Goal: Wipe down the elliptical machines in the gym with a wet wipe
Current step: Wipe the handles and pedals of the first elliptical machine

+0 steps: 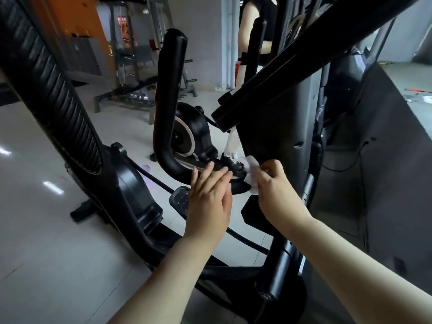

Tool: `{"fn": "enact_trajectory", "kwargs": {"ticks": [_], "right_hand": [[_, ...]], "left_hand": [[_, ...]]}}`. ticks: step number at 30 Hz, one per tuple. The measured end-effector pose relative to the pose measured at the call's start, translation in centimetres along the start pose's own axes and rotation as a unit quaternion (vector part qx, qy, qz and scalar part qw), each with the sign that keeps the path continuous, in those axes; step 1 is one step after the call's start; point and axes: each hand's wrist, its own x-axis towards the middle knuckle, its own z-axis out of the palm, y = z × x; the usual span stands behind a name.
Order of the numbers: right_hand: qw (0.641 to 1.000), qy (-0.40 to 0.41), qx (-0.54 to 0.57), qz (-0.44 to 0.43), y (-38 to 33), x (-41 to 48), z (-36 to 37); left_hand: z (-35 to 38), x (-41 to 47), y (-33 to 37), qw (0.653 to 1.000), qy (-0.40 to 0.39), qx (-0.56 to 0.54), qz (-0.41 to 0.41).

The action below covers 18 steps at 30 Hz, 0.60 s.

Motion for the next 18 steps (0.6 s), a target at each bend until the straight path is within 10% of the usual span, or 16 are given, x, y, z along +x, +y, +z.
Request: {"fn": "enact_trajectory", "kwargs": {"ticks": [5, 10, 18], "right_hand": [[0.998, 0.005, 0.003, -0.055, 1.0, -1.0, 0.6], [0.993, 0.051, 0.051, 0.092, 1.1, 0.3, 1.0], [0.997, 0.058, 0.044, -0.012, -1.2, -1.8, 1.8]], "left_hand": [[0.1, 0.0, 0.2, 1.000, -0.015, 0.002, -0.007], [-0.1, -0.1, 0.0, 1.000, -0.015, -0.003, -0.005], [-0.5, -0.6, -0.2, 0.999, -0.029, -0.028, 0.011]]}}
